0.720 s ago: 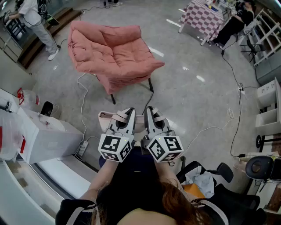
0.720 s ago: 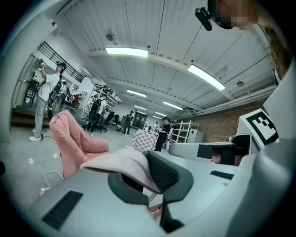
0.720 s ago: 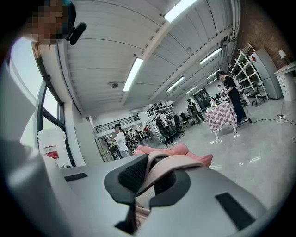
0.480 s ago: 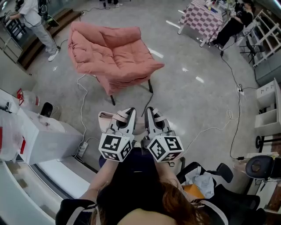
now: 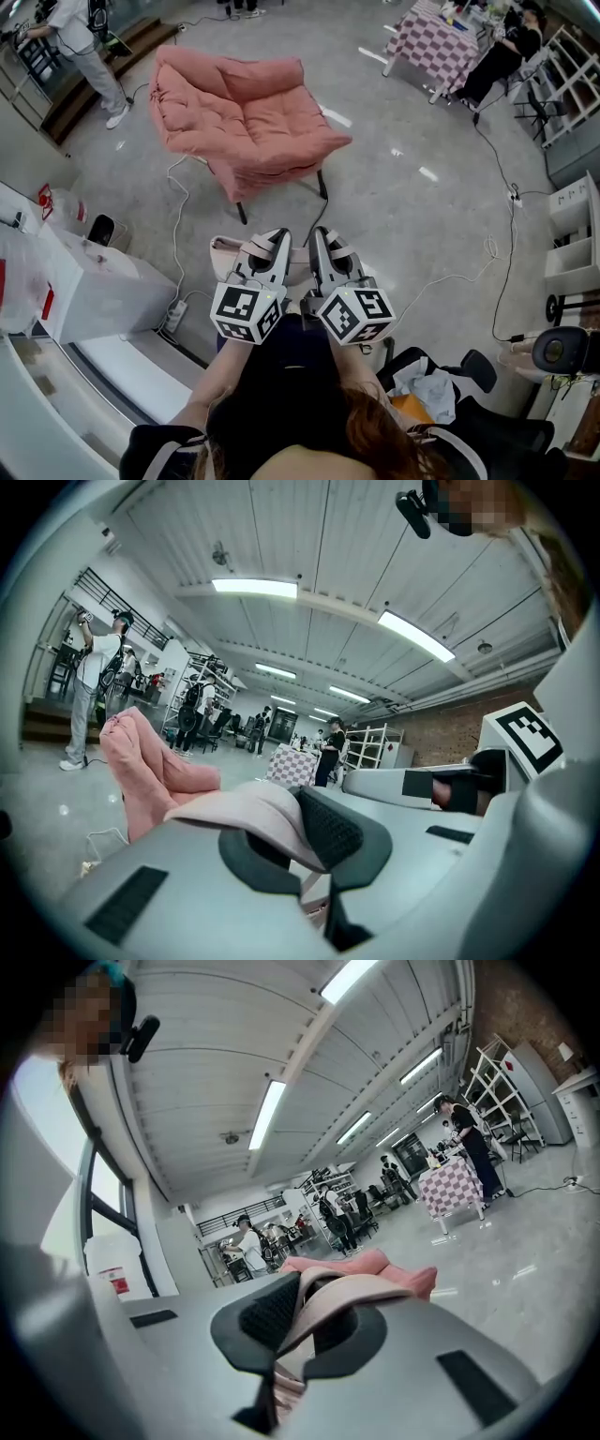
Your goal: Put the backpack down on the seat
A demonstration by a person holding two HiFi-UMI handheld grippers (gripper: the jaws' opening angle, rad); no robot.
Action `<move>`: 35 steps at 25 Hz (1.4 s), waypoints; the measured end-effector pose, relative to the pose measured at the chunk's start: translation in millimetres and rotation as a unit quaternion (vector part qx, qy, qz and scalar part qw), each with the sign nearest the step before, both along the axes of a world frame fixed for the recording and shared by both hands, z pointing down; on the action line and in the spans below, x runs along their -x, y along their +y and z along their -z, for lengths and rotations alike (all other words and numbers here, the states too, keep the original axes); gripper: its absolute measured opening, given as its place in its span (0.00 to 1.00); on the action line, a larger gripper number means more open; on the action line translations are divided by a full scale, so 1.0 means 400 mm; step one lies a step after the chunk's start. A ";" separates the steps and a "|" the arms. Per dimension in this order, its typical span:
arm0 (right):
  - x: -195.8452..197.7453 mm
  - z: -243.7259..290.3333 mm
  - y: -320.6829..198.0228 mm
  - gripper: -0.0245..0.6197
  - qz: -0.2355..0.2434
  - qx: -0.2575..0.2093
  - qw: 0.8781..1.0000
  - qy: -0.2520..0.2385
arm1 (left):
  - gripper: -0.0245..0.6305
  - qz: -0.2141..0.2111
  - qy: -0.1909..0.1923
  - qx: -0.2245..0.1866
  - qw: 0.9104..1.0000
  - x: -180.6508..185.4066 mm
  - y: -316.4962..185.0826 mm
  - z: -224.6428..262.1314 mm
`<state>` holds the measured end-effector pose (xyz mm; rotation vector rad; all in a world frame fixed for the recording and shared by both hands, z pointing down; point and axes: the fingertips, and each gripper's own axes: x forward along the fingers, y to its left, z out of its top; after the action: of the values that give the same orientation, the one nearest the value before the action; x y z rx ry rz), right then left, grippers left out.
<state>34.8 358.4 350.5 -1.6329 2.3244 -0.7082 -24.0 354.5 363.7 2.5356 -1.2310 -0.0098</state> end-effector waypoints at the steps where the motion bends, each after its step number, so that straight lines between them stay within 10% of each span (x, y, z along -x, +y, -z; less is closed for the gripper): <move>1: 0.000 0.006 0.003 0.10 0.000 -0.003 1.000 0.001 | 0.07 -0.001 0.000 -0.004 1.000 -0.001 0.004 0.006; 35: -0.064 0.061 -0.249 0.10 -0.045 -0.023 0.999 -0.007 | 0.07 -0.038 0.008 -0.008 0.999 -0.063 -0.258 0.061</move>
<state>60.5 258.7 326.2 -1.6940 2.2256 -0.6404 1.3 251.2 339.3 2.5894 -1.1314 -0.0232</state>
